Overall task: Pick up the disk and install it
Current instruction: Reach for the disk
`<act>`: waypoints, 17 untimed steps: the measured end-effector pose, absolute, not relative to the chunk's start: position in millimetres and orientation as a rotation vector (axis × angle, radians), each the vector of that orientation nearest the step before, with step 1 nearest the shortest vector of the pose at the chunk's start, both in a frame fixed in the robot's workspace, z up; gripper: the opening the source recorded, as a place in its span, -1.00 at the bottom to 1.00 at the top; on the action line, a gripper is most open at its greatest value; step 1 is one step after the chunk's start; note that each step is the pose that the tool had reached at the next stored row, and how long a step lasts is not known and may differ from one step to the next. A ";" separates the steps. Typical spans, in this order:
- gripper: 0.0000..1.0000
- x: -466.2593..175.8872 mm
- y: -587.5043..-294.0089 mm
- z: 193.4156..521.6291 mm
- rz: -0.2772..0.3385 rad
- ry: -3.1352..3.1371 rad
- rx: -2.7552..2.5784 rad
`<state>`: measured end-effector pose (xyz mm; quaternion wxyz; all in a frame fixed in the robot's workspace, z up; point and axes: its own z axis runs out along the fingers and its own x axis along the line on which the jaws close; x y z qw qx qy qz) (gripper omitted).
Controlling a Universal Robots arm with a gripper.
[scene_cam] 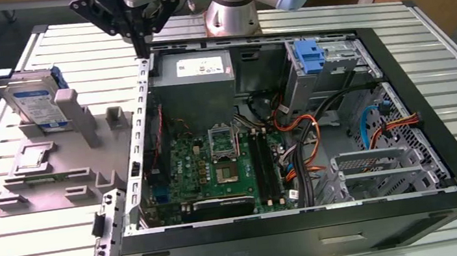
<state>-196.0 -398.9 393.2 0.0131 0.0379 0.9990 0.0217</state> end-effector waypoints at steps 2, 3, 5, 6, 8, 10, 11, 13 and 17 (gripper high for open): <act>-0.70 -196.5 -398.9 393.2 0.068 3.112 0.118; -0.70 -196.7 -398.9 393.1 0.068 3.112 0.118; -0.70 -197.2 -398.9 393.2 0.068 3.112 0.118; -0.70 -197.5 -398.9 393.2 0.068 3.113 0.118; -0.70 -197.9 -398.9 393.2 0.068 3.113 0.118; -0.70 -198.3 -398.9 393.2 0.068 3.113 0.118; -0.70 -198.5 -398.9 393.2 0.068 3.112 0.118; -0.70 -198.9 -398.9 393.2 0.068 3.112 0.118; -0.70 -199.8 -398.9 393.1 0.068 3.112 0.118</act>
